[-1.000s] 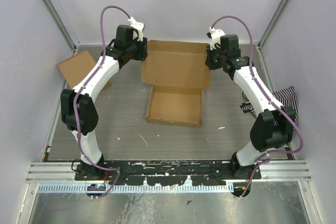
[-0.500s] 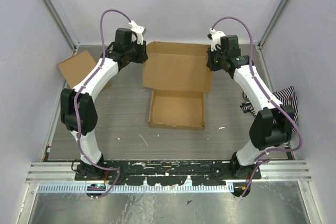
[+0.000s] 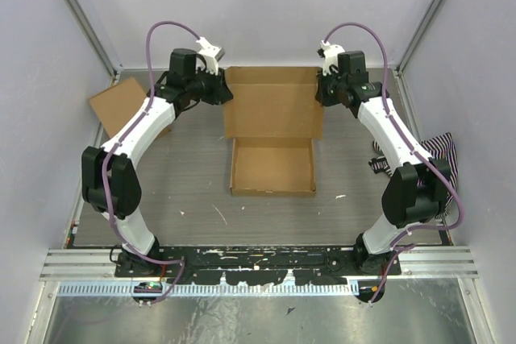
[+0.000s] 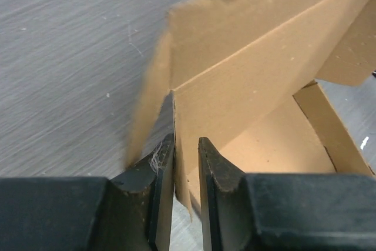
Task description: Fold the paper box
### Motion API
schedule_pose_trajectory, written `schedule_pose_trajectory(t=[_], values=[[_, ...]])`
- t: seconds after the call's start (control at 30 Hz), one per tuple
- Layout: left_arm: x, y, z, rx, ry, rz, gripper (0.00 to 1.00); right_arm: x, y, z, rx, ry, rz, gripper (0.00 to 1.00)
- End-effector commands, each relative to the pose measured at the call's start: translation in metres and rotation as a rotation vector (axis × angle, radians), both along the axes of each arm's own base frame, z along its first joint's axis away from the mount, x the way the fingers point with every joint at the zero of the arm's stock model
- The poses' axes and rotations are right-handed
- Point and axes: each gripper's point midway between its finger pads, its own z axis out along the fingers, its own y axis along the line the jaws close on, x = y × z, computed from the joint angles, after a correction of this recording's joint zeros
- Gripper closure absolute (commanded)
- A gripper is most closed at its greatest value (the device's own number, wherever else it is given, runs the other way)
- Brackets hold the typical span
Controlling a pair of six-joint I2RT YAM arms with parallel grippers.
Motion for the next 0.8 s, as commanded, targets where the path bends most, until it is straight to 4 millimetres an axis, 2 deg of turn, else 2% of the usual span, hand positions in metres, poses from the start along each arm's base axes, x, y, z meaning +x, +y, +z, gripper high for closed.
schedule_pose_trajectory(t=[0.0, 0.13, 0.27, 0.3, 0.43, 0.57, 0.77], values=[[-0.009, -0.015, 0.009, -0.080, 0.016, -0.060, 0.72, 0.007, 0.013, 0.033, 0.048, -0.081, 0.037, 0.99], [-0.001, -0.014, 0.002, -0.058, 0.073, -0.025, 0.76, 0.006, 0.013, 0.031, 0.048, -0.068, 0.033, 0.98], [0.002, -0.011, 0.004, -0.027, 0.134, 0.013, 0.98, 0.006, 0.012, 0.027, 0.049, -0.021, 0.016, 0.98], [0.004, -0.009, 0.006, -0.022, 0.144, 0.028, 1.00, 0.008, 0.012, 0.028, 0.053, -0.013, 0.011, 0.99], [0.005, -0.007, 0.017, -0.039, 0.162, 0.072, 1.00, 0.012, 0.016, 0.025, 0.084, 0.027, -0.014, 0.99], [0.010, -0.009, 0.039, -0.094, 0.105, 0.119, 1.00, 0.021, 0.022, 0.029, 0.133, 0.027, -0.041, 0.99], [0.024, -0.013, 0.067, -0.196, 0.002, 0.188, 1.00, 0.044, 0.032, 0.051, 0.171, -0.082, -0.090, 0.98]])
